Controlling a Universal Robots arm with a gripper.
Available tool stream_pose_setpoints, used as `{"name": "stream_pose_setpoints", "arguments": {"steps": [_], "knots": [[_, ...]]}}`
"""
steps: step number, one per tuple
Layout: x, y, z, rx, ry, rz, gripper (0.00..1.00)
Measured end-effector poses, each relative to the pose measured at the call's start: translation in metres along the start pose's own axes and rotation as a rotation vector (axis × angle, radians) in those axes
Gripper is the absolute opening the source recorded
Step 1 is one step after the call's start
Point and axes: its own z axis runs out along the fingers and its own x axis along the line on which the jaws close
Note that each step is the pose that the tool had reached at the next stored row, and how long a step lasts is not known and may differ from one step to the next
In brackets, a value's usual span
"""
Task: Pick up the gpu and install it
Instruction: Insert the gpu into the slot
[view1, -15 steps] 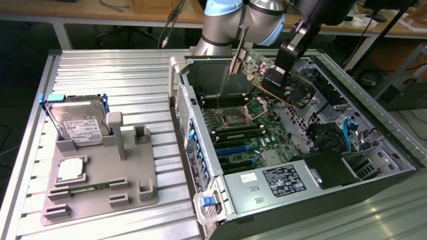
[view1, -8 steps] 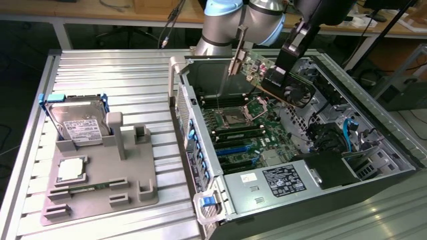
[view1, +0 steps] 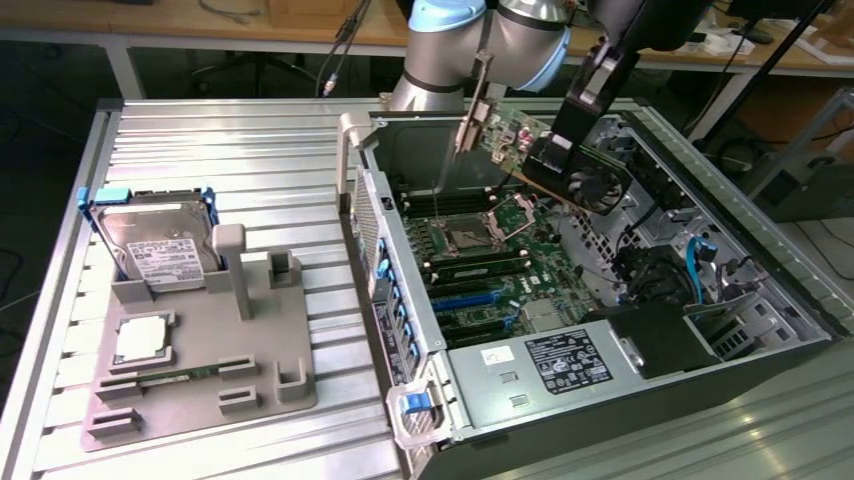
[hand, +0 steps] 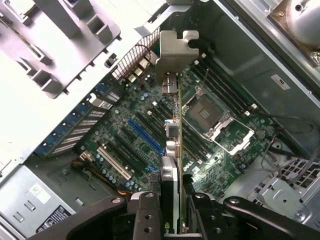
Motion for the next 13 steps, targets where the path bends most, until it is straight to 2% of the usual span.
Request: {"name": "stream_pose_setpoints", "arguments": {"steps": [7,13], "knots": [[0.0,0.0,0.0,-0.0007,0.0017,-0.027,0.27],[0.0,0.0,0.0,-0.0008,0.0018,-0.029,0.27]]}}
